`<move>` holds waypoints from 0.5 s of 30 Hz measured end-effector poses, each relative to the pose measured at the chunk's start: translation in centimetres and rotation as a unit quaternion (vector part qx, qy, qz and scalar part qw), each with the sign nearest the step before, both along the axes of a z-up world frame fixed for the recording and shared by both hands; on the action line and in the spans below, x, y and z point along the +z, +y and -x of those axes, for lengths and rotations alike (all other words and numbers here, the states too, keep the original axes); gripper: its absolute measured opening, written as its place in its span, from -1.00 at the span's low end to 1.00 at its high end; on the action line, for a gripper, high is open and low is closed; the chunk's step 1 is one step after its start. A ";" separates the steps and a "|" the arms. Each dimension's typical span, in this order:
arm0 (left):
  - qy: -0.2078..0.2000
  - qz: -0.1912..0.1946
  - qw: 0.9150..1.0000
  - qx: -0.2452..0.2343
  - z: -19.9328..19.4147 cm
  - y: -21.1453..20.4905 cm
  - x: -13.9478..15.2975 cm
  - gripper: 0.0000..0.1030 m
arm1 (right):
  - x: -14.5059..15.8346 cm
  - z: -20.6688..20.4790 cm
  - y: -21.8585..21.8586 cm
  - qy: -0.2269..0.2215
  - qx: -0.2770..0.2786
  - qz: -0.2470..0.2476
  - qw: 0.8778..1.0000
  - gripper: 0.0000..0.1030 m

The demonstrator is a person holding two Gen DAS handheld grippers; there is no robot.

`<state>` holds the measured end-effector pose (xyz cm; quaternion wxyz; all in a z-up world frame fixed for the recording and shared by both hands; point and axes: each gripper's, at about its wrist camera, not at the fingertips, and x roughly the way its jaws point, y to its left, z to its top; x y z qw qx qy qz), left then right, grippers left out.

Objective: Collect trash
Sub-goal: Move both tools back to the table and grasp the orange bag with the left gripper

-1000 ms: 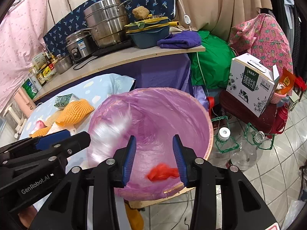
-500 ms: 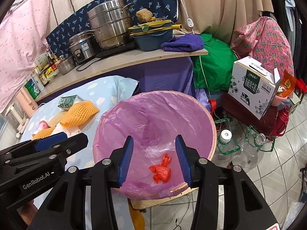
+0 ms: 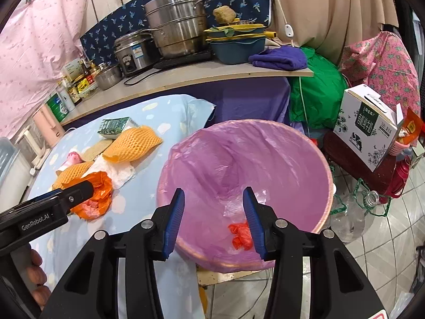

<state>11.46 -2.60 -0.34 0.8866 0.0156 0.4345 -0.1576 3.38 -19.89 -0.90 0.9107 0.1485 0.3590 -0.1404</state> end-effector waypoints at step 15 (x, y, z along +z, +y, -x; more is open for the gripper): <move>0.052 -0.017 0.995 0.089 -3.4 6.8 -5.2 0.68 | -0.5 -2.5 4.6 0.016 0.047 0.007 0.999 -0.01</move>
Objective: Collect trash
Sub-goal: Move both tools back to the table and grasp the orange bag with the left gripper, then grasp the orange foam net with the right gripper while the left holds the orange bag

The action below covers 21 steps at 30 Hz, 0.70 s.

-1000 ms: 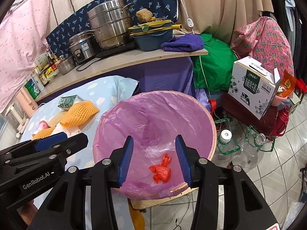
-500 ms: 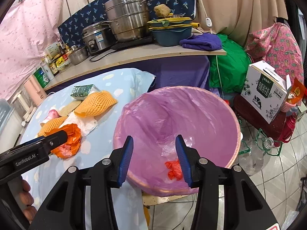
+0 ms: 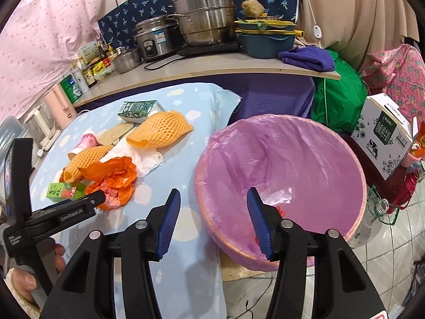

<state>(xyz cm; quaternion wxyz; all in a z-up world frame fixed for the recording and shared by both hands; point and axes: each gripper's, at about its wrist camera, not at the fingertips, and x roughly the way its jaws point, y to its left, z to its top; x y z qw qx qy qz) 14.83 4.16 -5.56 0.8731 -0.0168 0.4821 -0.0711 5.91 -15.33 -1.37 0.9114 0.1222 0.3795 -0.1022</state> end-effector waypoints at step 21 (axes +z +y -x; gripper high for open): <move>0.036 0.012 0.999 -0.028 0.0 0.4 -1.1 -0.40 | -0.6 -6.3 3.5 0.000 0.054 -0.028 0.998 -0.01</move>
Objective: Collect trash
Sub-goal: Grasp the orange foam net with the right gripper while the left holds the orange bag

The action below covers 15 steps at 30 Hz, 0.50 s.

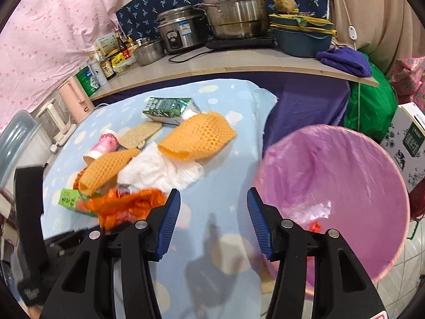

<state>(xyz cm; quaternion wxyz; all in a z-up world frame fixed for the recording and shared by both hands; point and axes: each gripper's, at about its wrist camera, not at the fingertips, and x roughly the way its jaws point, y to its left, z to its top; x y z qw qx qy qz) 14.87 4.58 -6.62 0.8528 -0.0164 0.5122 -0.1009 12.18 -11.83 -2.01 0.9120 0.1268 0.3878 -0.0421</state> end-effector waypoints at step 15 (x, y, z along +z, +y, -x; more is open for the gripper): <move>0.007 0.010 1.000 0.022 0.1 3.0 0.9 -0.40 | -2.3 -8.9 1.1 0.004 0.023 -0.023 0.999 -0.01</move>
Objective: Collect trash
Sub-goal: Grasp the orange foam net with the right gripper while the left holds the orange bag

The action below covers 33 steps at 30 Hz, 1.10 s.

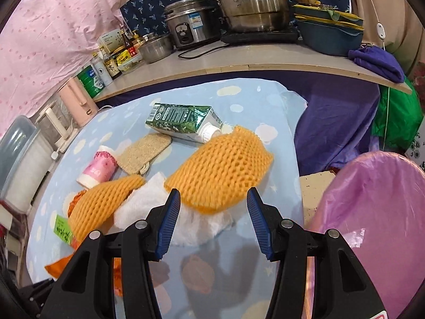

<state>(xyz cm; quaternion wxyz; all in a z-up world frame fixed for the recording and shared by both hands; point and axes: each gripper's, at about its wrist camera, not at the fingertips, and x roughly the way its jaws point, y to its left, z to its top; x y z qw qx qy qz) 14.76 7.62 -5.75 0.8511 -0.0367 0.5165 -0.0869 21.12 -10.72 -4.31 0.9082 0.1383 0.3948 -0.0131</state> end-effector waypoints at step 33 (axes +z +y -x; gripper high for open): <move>-0.007 0.003 1.000 -0.003 -0.3 0.1 0.4 -0.40 | -3.6 -4.6 -3.0 0.049 -0.036 -0.091 0.994 -0.67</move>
